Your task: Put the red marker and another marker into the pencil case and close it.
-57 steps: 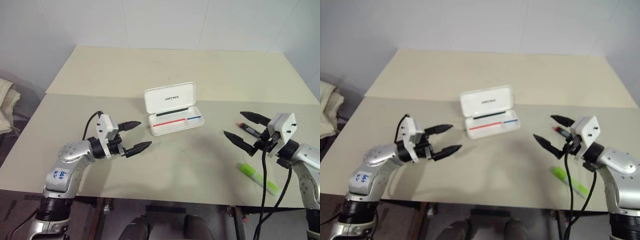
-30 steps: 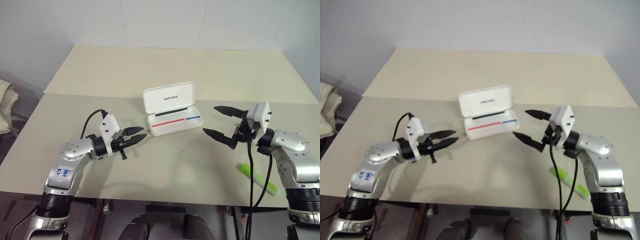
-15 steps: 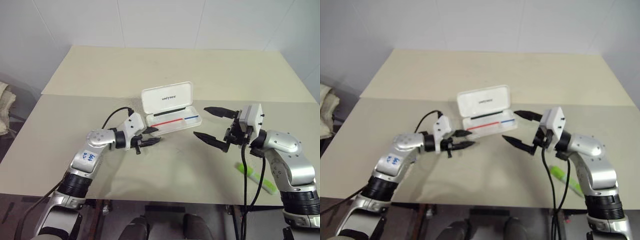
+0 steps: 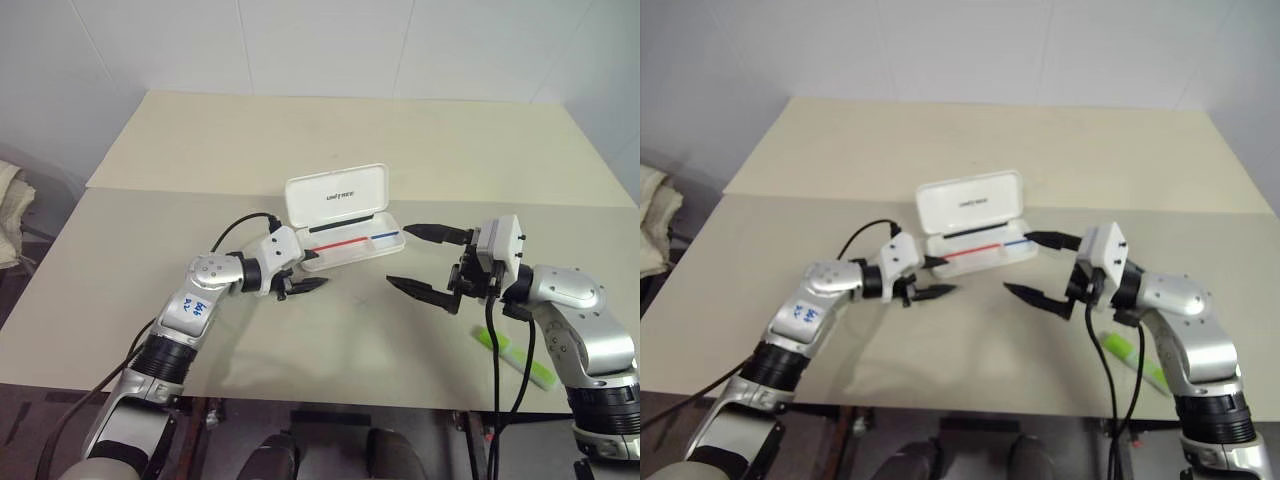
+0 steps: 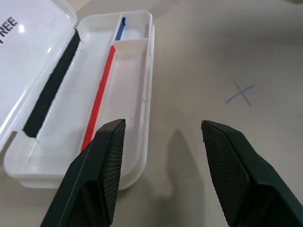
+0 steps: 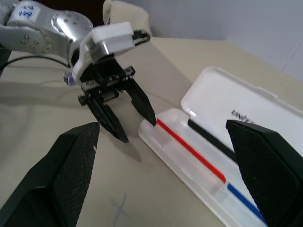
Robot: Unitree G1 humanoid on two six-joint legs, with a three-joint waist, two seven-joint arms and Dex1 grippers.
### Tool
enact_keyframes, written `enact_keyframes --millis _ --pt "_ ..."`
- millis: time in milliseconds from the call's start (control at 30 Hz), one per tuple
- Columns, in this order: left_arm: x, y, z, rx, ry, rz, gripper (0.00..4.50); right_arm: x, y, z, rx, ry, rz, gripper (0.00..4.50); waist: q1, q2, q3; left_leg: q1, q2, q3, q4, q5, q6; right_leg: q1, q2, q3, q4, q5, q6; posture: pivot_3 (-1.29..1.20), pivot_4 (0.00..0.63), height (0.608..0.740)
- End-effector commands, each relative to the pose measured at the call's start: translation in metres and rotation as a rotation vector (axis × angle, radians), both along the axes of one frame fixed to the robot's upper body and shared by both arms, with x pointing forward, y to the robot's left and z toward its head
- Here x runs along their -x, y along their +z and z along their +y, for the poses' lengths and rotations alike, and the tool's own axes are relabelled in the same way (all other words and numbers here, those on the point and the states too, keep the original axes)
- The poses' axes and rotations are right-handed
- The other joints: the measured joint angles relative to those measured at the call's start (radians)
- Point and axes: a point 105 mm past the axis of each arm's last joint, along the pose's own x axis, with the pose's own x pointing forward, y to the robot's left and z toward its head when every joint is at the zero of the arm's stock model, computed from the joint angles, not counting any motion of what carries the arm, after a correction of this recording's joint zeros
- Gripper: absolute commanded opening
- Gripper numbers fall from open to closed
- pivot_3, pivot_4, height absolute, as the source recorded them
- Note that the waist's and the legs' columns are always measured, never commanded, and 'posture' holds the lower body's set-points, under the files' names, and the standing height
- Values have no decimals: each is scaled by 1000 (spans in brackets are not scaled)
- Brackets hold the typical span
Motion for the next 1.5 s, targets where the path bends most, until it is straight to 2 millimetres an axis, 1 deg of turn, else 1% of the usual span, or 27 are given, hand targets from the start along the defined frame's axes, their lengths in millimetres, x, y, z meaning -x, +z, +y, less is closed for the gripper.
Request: enact_keyframes --millis 33,200,333,367,400,600,800,933,967,1067,1167,1233,1300,1400,1500 --pt "-5 8 -4 -7 -5 -24 2754 -1 17 -5 -3 1 -65 4500 -1 0 0 0 0 0 0 0 0 0 0 0 0 0 0 0 150 740" --pt "-13 1 -2 -16 20 42 2754 -1 21 -3 -4 5 -82 4500 1 0 0 0 0 0 1 0 0 0 0 0 1 0 0 0 150 740" --pt "-18 -6 -3 -36 30 94 2754 4 21 -2 8 38 -56 4500 1 -1 0 0 0 0 1 0 0 0 0 0 2 0 0 0 150 740" --pt "-20 -5 -3 -40 27 91 2337 6 20 -2 16 53 -43 4500 0 -1 0 0 0 0 1 0 0 0 0 0 2 0 0 0 150 740" --pt "-21 -5 -5 -39 24 94 2106 8 19 -3 27 66 -30 4500 -1 -1 0 0 0 0 1 0 0 0 0 0 2 0 0 0 150 740" --pt "-22 -6 -10 -53 -6 102 34 12 19 -7 72 89 -10 4500 -2 -1 0 0 0 0 2 0 0 0 0 -1 2 0 0 0 150 740" --pt "-15 -13 -15 -62 -41 131 34 10 24 -11 87 80 -27 4500 0 -1 0 0 0 1 3 0 0 0 0 -1 2 0 0 0 150 740" --pt "-11 -11 -20 -53 -68 131 34 10 23 -12 91 80 -24 4500 1 -1 0 0 0 0 3 0 0 0 0 -1 2 0 0 0 150 740" --pt "-8 -7 -24 -43 -93 125 34 10 23 -12 91 79 -23 4500 2 -1 0 0 0 0 3 0 0 0 0 -1 2 0 0 0 150 740" --pt "13 7 -34 -43 -231 104 34 11 22 -14 94 78 -15 4500 1 -1 0 0 0 0 3 -1 1 0 0 -1 2 0 0 0 150 740" --pt "32 13 -37 -55 -324 121 34 12 21 -16 98 79 -4 4500 1 -1 0 -1 0 0 3 -2 2 0 -1 -1 3 0 0 0 150 740" --pt "44 12 -36 -85 -369 146 34 12 21 -18 101 77 1 4500 0 -1 0 -1 0 0 3 -3 2 -1 -1 -1 3 0 0 0 150 740" --pt "52 10 -34 -111 -393 158 34 12 21 -19 102 76 6 4500 -1 -1 0 -1 0 1 3 -3 2 -1 0 -1 2 0 0 0 150 740" --pt "57 7 -32 -129 -396 161 34 13 20 -20 104 75 13 4500 0 -1 0 -1 0 1 4 -3 2 0 0 -1 2 0 0 0 150 740" --pt "57 -1 -27 -151 -368 167 34 16 18 -22 102 69 20 4500 4 -1 0 -1 0 1 7 -3 2 0 0 -1 2 0 0 0 150 740"
